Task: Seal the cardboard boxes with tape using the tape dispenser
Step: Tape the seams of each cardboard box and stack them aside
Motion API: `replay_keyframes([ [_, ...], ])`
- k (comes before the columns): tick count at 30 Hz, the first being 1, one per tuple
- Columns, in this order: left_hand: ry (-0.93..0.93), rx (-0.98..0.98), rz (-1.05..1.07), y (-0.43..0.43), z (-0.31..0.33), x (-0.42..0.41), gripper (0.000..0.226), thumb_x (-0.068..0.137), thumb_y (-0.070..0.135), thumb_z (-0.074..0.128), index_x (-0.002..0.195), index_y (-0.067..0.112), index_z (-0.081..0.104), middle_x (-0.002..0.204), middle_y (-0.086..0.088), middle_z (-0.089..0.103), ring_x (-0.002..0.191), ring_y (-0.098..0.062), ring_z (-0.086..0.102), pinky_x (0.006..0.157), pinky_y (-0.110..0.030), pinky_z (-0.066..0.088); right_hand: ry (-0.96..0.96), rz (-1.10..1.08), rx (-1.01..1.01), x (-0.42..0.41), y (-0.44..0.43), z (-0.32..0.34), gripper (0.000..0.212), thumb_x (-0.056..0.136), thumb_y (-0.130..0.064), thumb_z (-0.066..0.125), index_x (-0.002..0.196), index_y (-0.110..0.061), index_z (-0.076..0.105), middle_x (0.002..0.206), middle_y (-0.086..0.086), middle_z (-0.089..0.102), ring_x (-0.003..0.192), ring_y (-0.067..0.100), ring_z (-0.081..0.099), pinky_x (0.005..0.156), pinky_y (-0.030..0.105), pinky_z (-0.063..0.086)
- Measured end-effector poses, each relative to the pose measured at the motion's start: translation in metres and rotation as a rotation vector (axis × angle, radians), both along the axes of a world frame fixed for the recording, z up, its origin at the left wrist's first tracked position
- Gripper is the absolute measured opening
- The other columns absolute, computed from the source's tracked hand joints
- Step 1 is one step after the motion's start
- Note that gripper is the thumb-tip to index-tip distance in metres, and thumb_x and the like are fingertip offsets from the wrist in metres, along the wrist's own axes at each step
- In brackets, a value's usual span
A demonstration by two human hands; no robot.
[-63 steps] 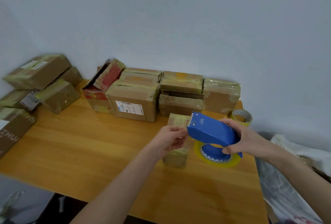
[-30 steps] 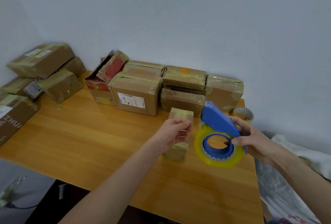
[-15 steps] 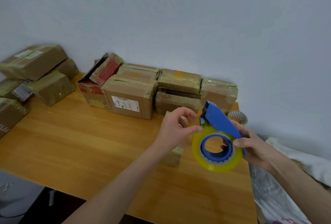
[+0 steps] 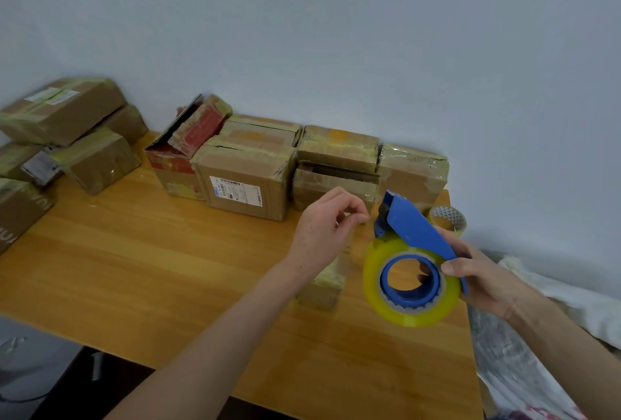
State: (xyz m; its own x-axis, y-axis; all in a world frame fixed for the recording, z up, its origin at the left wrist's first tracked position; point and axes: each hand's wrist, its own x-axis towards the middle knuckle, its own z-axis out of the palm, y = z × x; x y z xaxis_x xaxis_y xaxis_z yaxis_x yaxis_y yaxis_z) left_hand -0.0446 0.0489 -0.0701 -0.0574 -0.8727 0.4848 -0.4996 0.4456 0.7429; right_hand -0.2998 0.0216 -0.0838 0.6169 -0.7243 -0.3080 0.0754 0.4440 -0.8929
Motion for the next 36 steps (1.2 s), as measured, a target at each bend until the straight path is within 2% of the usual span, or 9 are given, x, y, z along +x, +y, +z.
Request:
replay_keyframes([
  [7,0.098,0.191,-0.057,0.004,-0.001,0.007,0.01,0.093,0.01,0.058,0.086,0.018,0.059,0.077,0.007,0.067,0.051,-0.01,0.056,0.055,-0.023,0.05,-0.012,-0.029,0.011,-0.002,0.001,0.002,0.086,0.039,-0.011,0.085,0.121,-0.017,0.059,0.096,0.011,0.07,0.076,0.026,0.069,0.067,0.035,0.061],
  [10,0.363,0.473,-0.178,0.008,-0.002,0.011,0.01,0.093,0.005,0.058,0.096,0.013,0.063,0.082,0.003,0.071,0.064,-0.015,0.064,0.061,-0.024,0.053,0.024,-0.023,-0.033,-0.004,0.0,0.006,0.085,0.04,-0.01,0.083,0.121,-0.017,0.058,0.098,0.009,0.07,0.08,0.025,0.069,0.067,0.033,0.059],
  [13,0.674,0.8,-0.351,0.011,-0.007,0.016,0.031,0.091,0.011,0.061,0.121,0.012,0.06,0.114,-0.002,0.067,0.085,-0.016,0.065,0.07,-0.027,0.055,0.089,0.019,-0.095,-0.003,0.002,0.01,0.083,0.043,-0.011,0.078,0.123,-0.014,0.054,0.102,0.007,0.07,0.088,0.023,0.068,0.071,0.031,0.058],
  [17,1.079,1.006,-0.389,0.011,-0.004,0.024,0.05,0.085,0.029,0.058,0.13,0.009,0.054,0.124,-0.01,0.064,0.092,-0.019,0.064,0.071,-0.03,0.056,0.155,0.037,-0.14,-0.006,0.005,0.01,0.087,0.043,-0.014,0.079,0.125,-0.012,0.052,0.105,0.003,0.07,0.095,0.022,0.067,0.076,0.029,0.056],
  [23,0.654,1.223,-0.1,0.007,-0.006,0.006,0.042,0.093,0.05,0.051,0.11,0.014,0.064,0.082,0.004,0.066,0.069,-0.009,0.055,0.061,-0.021,0.048,0.23,0.061,-0.186,-0.004,0.004,0.009,0.09,0.042,-0.016,0.08,0.127,-0.014,0.052,0.111,0.002,0.069,0.101,0.023,0.066,0.079,0.028,0.056],
  [28,0.654,1.175,-0.061,0.004,-0.01,0.0,0.015,0.085,0.031,0.07,0.089,0.017,0.069,0.072,0.007,0.066,0.062,-0.005,0.053,0.06,-0.019,0.046,0.338,0.097,-0.241,-0.004,0.001,0.009,0.09,0.043,-0.021,0.082,0.128,-0.021,0.053,0.12,0.004,0.065,0.109,0.027,0.063,0.088,0.037,0.054],
  [30,0.523,1.083,0.031,0.002,-0.013,-0.002,0.01,0.085,0.026,0.071,0.087,0.016,0.069,0.071,0.008,0.067,0.065,-0.005,0.056,0.062,-0.019,0.047,0.402,0.113,-0.277,-0.004,0.002,0.01,0.088,0.043,-0.025,0.082,0.127,-0.025,0.054,0.12,0.002,0.063,0.108,0.023,0.064,0.092,0.04,0.052],
  [33,0.307,1.002,0.125,-0.002,-0.017,-0.001,0.008,0.087,0.024,0.07,0.086,0.016,0.069,0.076,0.004,0.068,0.071,-0.006,0.061,0.063,-0.02,0.052,0.49,0.151,-0.348,-0.001,0.004,0.011,0.085,0.044,-0.031,0.083,0.124,-0.032,0.053,0.117,-0.005,0.063,0.102,0.015,0.066,0.086,0.035,0.055],
  [36,0.341,1.047,0.134,-0.003,-0.018,0.003,0.009,0.087,0.021,0.069,0.084,0.013,0.069,0.078,-0.002,0.07,0.073,-0.01,0.066,0.072,-0.025,0.058,0.519,0.167,-0.4,0.003,0.005,0.01,0.084,0.047,-0.033,0.083,0.125,-0.034,0.051,0.118,-0.008,0.061,0.101,0.011,0.066,0.08,0.032,0.056],
])
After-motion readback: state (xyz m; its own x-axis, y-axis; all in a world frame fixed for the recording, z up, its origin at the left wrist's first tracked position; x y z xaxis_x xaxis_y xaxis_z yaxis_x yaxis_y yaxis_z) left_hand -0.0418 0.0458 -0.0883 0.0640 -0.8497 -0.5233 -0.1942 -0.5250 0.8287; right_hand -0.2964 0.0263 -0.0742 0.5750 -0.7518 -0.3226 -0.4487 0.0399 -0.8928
